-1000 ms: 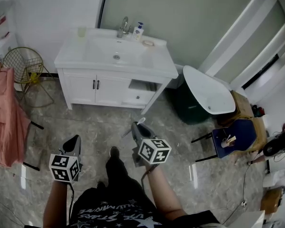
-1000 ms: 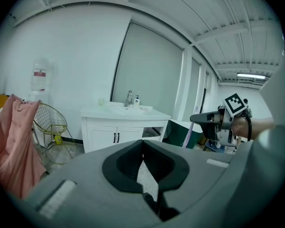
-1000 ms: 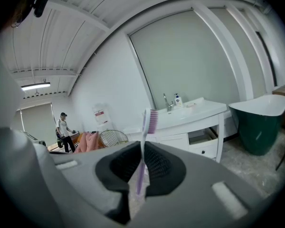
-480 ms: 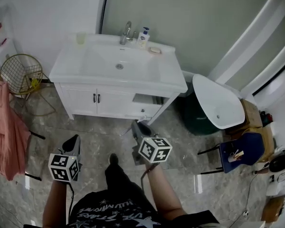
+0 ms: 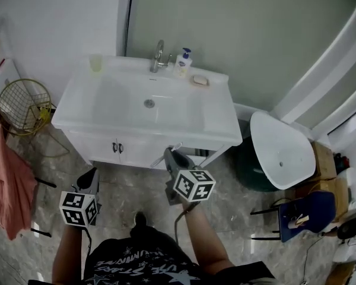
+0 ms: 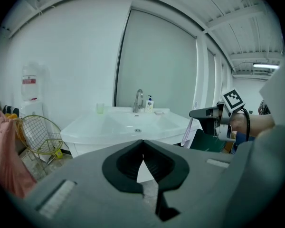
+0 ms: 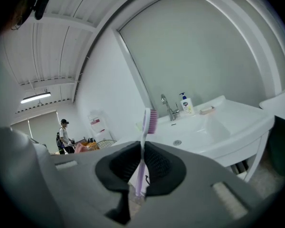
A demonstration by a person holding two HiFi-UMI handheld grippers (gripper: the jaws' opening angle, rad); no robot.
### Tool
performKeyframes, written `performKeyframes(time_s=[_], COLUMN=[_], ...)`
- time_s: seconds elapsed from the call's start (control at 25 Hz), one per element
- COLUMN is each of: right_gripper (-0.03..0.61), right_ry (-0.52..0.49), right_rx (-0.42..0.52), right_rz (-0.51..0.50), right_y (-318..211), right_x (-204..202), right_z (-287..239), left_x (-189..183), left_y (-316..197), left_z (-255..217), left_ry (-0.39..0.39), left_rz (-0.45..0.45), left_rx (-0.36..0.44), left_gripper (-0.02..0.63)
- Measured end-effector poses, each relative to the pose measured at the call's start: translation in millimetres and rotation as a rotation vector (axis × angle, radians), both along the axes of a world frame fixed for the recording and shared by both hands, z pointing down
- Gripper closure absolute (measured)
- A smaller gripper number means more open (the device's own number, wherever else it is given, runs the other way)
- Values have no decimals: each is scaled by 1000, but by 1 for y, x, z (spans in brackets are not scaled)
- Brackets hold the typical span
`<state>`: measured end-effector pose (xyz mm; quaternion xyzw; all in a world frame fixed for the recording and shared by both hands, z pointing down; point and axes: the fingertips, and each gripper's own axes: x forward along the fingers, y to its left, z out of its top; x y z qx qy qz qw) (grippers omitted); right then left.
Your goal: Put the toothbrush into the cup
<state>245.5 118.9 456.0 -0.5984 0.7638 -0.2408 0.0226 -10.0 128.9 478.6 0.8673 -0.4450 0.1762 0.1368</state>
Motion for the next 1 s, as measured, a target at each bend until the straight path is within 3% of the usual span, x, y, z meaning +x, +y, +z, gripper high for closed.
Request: performKeyframes(time_s=[0.28, 0.6, 1.0], right_gripper=[551, 551, 551], right_ry=[-6, -6, 33], right_rx=[2, -6, -8], right_rz=[-42, -90, -83], right_y=[-77, -140, -243], right_x=[17, -1, -24], right_z=[4, 2, 0], left_x=[15, 0, -15], left_y=[-69, -125, -239], left_z=[3, 0, 3], left_ry=[9, 23, 61], left_rz=[-60, -109, -83], left_rx=[2, -6, 3], left_gripper=[604, 604, 604])
